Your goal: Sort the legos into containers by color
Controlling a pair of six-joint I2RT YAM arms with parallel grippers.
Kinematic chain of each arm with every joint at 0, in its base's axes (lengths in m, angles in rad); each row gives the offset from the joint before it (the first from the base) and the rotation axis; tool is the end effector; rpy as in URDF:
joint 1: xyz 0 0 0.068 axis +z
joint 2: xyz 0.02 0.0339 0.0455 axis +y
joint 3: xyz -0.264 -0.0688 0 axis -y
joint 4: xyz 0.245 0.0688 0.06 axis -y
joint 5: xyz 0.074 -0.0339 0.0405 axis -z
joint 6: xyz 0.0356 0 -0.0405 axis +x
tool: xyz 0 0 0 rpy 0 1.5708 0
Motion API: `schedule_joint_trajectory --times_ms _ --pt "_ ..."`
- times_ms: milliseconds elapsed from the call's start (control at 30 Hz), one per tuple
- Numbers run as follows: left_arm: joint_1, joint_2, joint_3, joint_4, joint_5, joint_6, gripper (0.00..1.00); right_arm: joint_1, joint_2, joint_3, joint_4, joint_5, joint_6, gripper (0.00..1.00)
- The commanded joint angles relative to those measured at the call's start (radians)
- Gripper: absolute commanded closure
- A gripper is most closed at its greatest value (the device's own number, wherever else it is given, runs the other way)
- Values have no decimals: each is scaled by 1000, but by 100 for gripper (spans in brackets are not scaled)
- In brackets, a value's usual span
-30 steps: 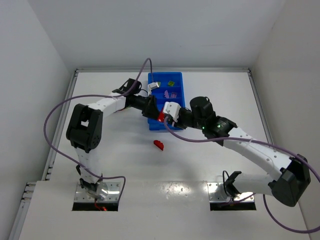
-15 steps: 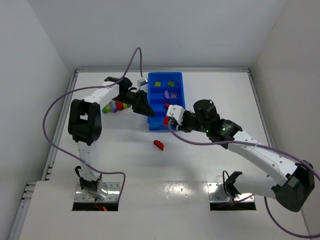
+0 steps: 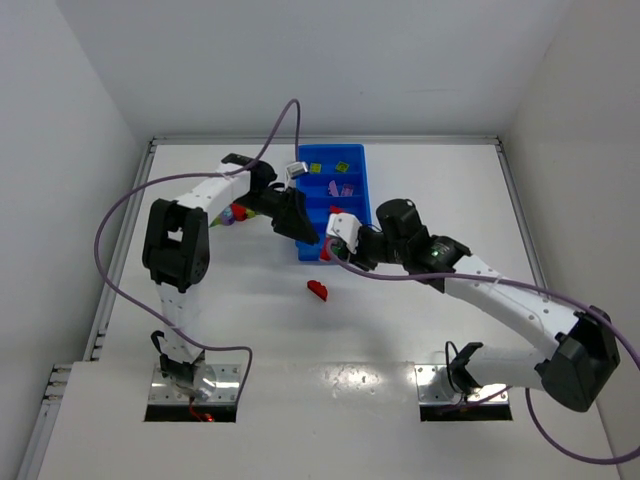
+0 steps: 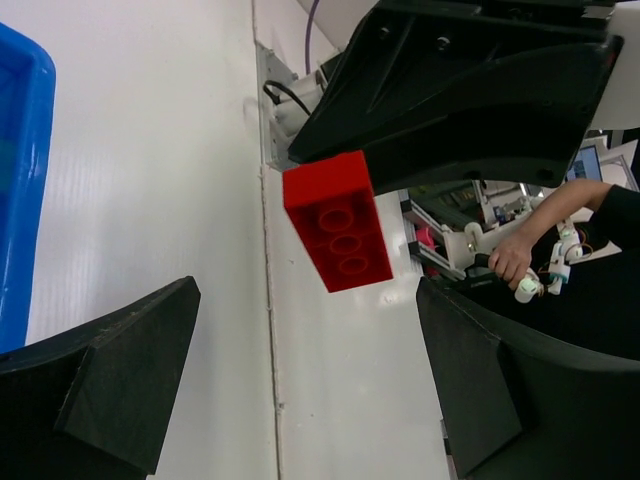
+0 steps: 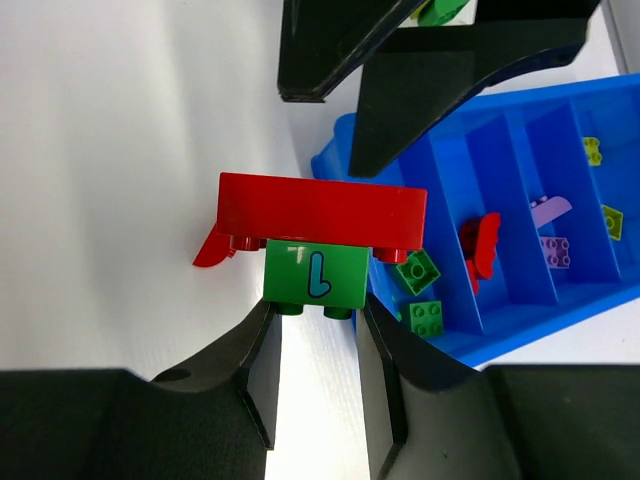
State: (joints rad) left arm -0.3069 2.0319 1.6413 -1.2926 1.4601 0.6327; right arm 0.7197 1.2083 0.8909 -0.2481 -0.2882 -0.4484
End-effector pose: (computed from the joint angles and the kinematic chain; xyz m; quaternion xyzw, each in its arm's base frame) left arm 0.3498 -0.1480 0.2347 0.3034 0.6803 -0.6638 0.0667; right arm 0.1957 0.1850 0.2829 -0.5359 0.6853 0.1892 0.4554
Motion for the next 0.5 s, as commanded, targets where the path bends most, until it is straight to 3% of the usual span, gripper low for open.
schedule_joint_trajectory --times_ms 0,467 --pt "-8 -42 45 -2 77 55 3 -5 13 46 52 -31 19 100" --pt "-28 -32 54 9 77 25 3 4 54 86 101 -40 39 100"
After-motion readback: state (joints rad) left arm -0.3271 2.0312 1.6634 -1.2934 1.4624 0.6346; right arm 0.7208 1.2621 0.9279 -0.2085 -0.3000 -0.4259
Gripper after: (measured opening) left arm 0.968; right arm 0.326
